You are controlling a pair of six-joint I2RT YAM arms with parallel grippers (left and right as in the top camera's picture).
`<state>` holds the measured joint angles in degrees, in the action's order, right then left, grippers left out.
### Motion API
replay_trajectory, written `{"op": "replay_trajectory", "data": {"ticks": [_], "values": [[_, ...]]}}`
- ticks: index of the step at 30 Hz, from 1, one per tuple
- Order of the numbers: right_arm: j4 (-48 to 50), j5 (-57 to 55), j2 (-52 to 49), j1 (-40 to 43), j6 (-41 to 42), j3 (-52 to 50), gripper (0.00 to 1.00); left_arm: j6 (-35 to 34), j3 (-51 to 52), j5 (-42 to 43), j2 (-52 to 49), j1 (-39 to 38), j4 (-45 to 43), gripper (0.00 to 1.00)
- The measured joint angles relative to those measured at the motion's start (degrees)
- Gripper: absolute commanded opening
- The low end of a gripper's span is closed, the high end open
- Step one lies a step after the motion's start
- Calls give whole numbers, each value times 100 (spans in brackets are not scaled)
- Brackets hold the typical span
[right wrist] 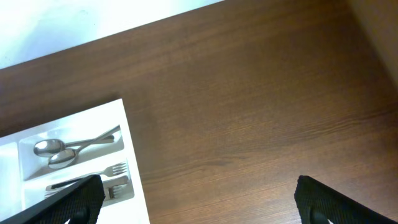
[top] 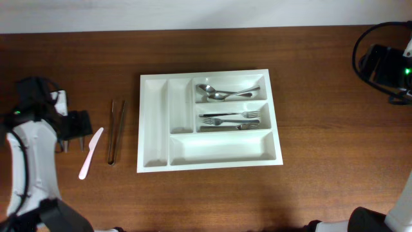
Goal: Pack container
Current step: 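Lower the left gripper onto a small spoon on the left and close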
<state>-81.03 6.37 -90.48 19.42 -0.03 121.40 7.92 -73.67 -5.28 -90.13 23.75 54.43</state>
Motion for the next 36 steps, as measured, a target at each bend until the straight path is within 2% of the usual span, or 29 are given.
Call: {"op": "replay_trajectory", "data": {"ticks": [8, 14, 18, 23, 36], "values": [[0, 17, 0, 0, 4, 0, 99, 345, -1401, 247, -1534, 474, 632, 100], [-2, 20, 0, 0, 2, 0, 99, 1119, -2347, 245, -2352, 472, 765, 92], [0, 17, 0, 0, 2, 0, 99, 1912, -2470, 227, -2570, 472, 793, 89], [0, 17, 0, 0, 4, 0, 99, 2404, -2476, 219, -2942, 483, 748, 76], [0, 20, 0, 0, 0, 0, 99, 2531, -2476, 111, -3764, 501, 516, 69]]}}
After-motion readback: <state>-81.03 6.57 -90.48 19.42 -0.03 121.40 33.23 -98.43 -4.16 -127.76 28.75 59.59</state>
